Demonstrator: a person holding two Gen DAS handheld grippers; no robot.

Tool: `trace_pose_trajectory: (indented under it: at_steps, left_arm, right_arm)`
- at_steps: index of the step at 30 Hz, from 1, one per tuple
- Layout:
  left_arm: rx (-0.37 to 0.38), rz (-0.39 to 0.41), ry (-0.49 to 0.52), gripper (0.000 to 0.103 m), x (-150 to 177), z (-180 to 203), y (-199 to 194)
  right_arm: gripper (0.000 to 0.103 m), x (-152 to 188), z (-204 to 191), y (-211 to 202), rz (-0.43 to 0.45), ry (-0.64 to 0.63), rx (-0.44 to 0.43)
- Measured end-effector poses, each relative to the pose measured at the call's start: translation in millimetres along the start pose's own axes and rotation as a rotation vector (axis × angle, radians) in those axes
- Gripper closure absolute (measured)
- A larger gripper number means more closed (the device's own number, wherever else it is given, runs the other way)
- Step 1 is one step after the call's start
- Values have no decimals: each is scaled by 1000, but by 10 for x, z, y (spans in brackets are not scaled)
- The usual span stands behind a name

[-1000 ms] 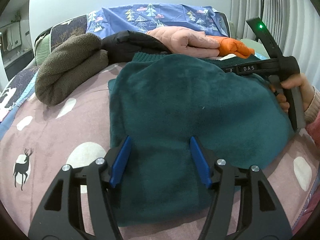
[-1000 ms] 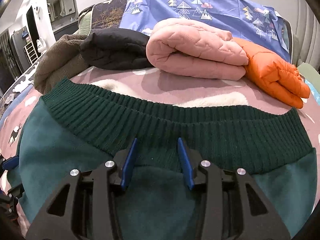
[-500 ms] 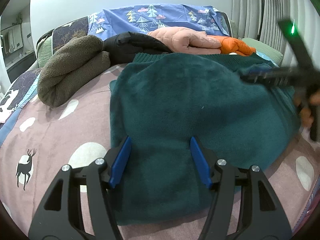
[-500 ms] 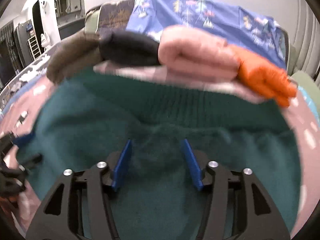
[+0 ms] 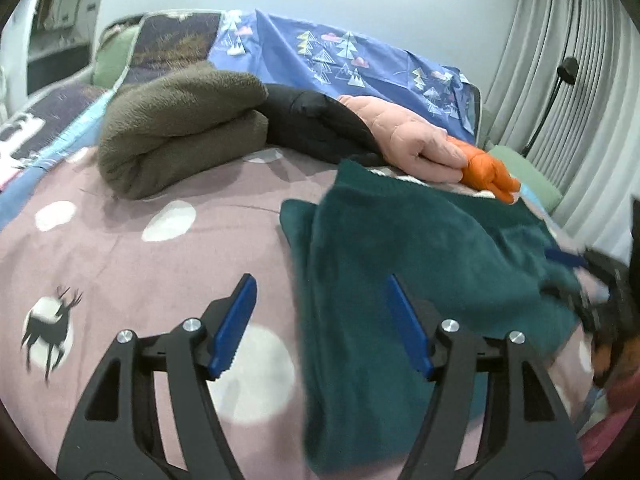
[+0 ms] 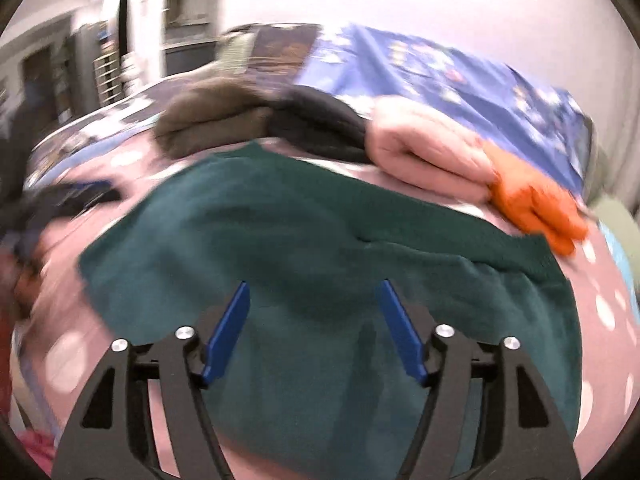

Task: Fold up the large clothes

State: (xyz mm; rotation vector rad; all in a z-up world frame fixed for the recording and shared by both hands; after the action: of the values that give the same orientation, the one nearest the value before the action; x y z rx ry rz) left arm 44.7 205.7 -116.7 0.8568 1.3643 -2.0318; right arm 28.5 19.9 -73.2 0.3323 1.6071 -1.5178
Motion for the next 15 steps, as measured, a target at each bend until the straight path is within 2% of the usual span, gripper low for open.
trace_pose_trajectory:
  at_steps: [4,8,11,15]
  left_arm:
    - [117,-92,-32,34,-227,-171,370]
    - [168,-204,-46,32,-310,-248,815]
    - [250,-233,-107,28,-302,-340,1011]
    - [368,-231,-211,27,-276,-464,1183]
  right_arm:
    - [29,77,-658,-1,-7,-203,-82]
    - [29,132,-1110,105,-19,-359,-68]
    - [28,114,-1343,183,-22,-428,-80]
    - [28,150,-1577,280,-51,-492,-105]
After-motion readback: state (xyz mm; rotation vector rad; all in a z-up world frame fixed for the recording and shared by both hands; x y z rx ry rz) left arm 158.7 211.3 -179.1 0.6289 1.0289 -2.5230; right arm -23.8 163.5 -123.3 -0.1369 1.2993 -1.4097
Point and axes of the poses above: each gripper's, at about its wrist camera, not at the fingertips, and y roughly the way its jaws point, z to its right, x to its underside, the point moved 2 cm from there along y, roughly the way its jaws point
